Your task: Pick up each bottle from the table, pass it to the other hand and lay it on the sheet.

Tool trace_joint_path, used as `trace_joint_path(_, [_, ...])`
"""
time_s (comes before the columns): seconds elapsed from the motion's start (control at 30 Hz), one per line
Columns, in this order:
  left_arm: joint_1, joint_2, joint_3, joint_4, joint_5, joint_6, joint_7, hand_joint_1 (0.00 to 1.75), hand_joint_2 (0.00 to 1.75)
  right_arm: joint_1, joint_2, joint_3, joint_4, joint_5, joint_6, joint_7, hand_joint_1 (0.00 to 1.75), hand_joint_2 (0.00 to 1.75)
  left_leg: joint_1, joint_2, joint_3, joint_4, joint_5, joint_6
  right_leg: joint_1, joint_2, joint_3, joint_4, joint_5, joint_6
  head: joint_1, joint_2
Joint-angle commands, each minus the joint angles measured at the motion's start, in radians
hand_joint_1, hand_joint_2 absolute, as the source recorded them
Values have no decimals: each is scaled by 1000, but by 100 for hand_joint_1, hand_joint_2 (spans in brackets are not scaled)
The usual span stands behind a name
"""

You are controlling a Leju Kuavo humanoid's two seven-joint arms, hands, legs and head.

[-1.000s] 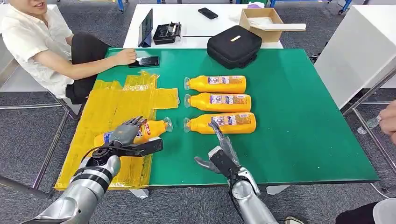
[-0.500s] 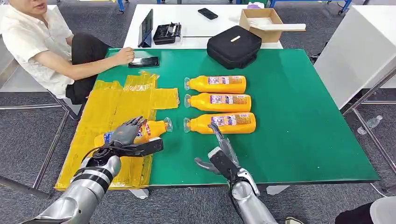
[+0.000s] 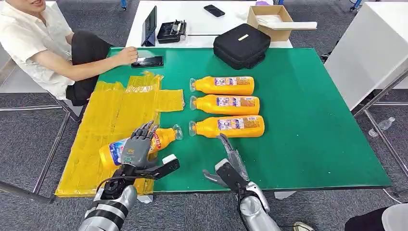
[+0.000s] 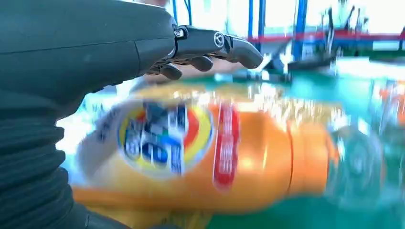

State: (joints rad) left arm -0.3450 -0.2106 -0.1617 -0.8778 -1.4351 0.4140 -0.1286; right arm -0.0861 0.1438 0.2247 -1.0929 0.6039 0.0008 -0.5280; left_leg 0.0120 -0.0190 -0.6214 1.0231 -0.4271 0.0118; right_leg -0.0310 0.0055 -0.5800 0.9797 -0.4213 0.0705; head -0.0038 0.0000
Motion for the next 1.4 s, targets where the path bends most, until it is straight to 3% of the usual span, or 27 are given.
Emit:
trace_joint_path(0.03, [16, -7, 3, -98, -34, 72, 5, 0, 175, 7, -3, -6, -35, 4, 10, 18, 0, 175, 1, 1, 1, 0, -1, 0, 1, -1, 1, 0, -1, -4, 0, 0])
trace_joint_path(0.53, [20, -20, -38, -140, -51, 106, -14, 0, 175, 5, -4, 3, -33, 9, 16, 32, 0, 175, 1, 1, -1, 0, -1, 0, 1, -1, -1, 0, -1, -3, 0, 0])
trace_joint_path(0.6, [33, -30, -45, -180, 3, 103, -54, 0, 175, 8, -3, 2, -38, 10, 16, 33, 0, 175, 1, 2, 0, 0, -1, 0, 2, -1, 1, 0, -1, -4, 0, 0])
trace_joint_path(0.67, [78, -71, -35, -289, 227, 29, -182, 0, 175, 23, -7, 4, -70, 55, -32, 42, 0, 175, 1, 1, -2, 0, -1, 0, 1, -1, -1, 0, -1, -2, 0, 0])
trace_joint_path(0.83, [114, -83, -40, -372, 270, -22, -187, 0, 175, 40, -12, 6, -107, 78, -44, 49, 0, 175, 1, 2, 1, 2, -3, 1, 2, -1, 1, 0, -3, -5, 0, 0])
trace_joint_path(0.87, [121, -86, -38, -382, 327, -60, -205, 0, 175, 44, -13, 6, -117, 93, -53, 56, 0, 175, 1, 2, -2, 0, -1, 0, 1, -1, -2, 0, -1, -3, 0, 0])
trace_joint_path(0.93, [168, -121, -11, -437, 596, -239, -250, 0, 175, 71, -26, 10, -203, 259, -178, 87, 0, 175, 0, 3, -1, 0, -2, 0, 1, 0, -1, -1, -1, -4, 0, 0])
trace_joint_path(1.07, [215, -137, -37, -466, 694, -287, -238, 0, 175, 63, -62, 11, -297, 453, -248, 158, 0, 175, 0, 1, -4, 0, -1, 0, 0, -1, -4, 0, -1, -2, 0, 0])
trace_joint_path(1.4, [243, -135, -82, -503, 765, -287, -233, 0, 175, 80, -69, 20, -351, 517, -272, 181, 0, 175, 1, 4, -1, 0, -2, 0, 1, 0, -2, -1, -2, -4, 0, 0])
